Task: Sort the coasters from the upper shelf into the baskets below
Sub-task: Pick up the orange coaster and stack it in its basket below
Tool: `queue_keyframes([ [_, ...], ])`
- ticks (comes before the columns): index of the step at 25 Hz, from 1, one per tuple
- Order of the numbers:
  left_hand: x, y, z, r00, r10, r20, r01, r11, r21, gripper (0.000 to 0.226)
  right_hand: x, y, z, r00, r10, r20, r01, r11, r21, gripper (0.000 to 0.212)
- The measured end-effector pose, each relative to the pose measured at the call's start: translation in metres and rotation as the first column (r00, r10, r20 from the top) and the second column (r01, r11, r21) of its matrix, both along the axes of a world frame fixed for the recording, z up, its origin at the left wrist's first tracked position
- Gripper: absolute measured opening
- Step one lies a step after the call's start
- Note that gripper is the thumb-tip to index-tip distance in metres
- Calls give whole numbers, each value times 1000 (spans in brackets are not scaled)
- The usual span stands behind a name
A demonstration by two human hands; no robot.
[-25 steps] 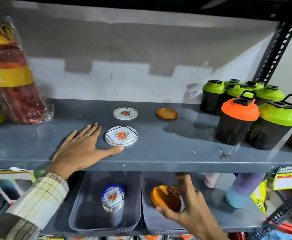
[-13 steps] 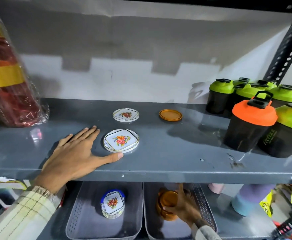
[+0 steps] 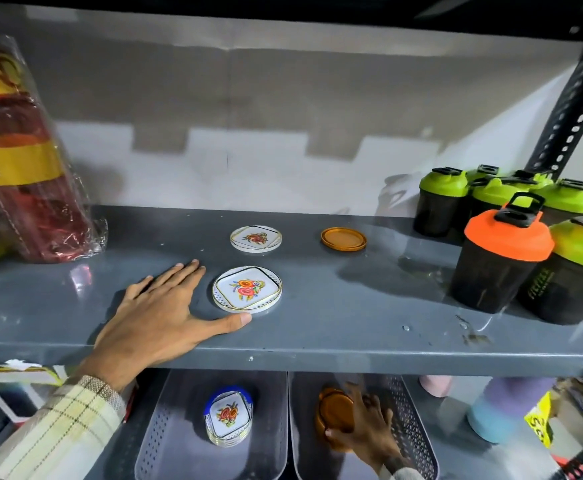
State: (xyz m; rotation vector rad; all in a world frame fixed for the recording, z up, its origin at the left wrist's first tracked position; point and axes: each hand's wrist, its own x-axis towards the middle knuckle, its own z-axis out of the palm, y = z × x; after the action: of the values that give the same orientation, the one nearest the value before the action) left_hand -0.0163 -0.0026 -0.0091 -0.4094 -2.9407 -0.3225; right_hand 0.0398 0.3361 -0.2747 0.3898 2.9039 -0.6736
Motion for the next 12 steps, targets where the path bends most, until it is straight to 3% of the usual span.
queue_keyframes([
  [5,2,2,2,1000,6,28,-6,1000,-5,141,20,-8,35,987,54,-154,-57,998,-17,98],
  [9,9,4,4,998,9,61,-9,1000,-6,143,53,-25,94,954,154,-256,-143,988,60,85],
  [12,11,6,4,997,17,80,-15,999,-29,144,90,-39,143,926,173,-335,-189,982,-15,73],
])
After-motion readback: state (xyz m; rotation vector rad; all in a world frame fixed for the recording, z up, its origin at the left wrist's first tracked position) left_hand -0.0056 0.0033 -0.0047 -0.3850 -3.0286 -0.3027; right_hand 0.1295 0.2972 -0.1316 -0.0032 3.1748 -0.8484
